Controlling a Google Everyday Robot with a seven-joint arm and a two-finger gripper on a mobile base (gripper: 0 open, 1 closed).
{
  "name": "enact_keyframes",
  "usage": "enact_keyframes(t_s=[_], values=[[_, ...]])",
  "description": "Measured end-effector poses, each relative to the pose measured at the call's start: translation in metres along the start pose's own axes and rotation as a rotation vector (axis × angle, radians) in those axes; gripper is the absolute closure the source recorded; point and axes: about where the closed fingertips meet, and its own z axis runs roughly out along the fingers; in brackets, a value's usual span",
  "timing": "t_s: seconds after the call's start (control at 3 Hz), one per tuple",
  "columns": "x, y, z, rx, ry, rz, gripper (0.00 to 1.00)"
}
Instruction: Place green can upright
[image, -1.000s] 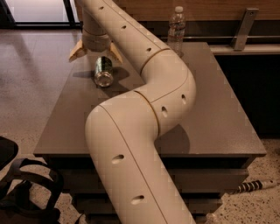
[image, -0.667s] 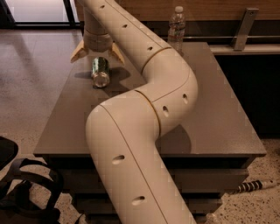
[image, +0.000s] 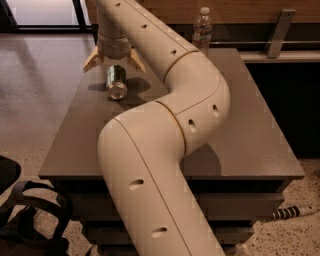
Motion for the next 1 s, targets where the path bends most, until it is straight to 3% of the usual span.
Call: enact_keyframes(t_s=[0.33,1.0], values=[[0.005,0.012,-0.003,0.044,0.012,-0.035,0.00],[0.009,0.016,0.022,0.042,0.067,-0.063,0.00]])
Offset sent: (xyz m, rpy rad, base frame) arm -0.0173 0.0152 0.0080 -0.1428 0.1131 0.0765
